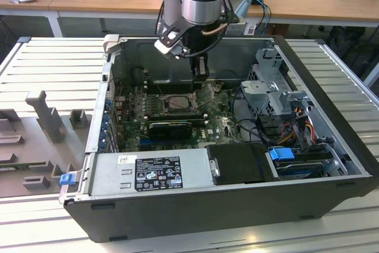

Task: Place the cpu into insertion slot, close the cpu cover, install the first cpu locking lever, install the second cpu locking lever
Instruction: 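Close the cpu cover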

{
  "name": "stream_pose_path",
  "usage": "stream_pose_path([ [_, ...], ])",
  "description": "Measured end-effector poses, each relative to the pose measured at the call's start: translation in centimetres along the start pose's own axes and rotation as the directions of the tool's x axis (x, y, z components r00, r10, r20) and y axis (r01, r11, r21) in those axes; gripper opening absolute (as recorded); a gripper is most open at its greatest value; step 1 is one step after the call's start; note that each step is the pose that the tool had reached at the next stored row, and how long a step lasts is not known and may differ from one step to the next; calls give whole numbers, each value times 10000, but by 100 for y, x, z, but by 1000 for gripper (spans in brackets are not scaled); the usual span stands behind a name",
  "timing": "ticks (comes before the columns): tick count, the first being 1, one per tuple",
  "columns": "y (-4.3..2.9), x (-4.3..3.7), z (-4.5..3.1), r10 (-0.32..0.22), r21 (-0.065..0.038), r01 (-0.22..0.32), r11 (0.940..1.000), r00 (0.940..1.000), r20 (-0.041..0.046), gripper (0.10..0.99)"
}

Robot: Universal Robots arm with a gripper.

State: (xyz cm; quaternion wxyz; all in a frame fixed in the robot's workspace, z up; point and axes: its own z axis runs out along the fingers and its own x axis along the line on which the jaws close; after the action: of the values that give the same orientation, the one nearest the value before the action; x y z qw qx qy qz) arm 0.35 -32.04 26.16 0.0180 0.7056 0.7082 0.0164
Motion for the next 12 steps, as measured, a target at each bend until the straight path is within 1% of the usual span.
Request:
stream_pose_path([
  [5, 100, 0, 7, 0, -1, 0, 10000, 10000, -2, 106],
  [6, 111, 0, 7, -1, 0, 1, 10000, 10000, -1, 106],
  [8, 180, 0, 13, 0, -2, 0, 10000, 10000, -4, 106],
  [12, 248, -1, 17, -1, -2, 1, 10000, 10000, -3, 106],
])
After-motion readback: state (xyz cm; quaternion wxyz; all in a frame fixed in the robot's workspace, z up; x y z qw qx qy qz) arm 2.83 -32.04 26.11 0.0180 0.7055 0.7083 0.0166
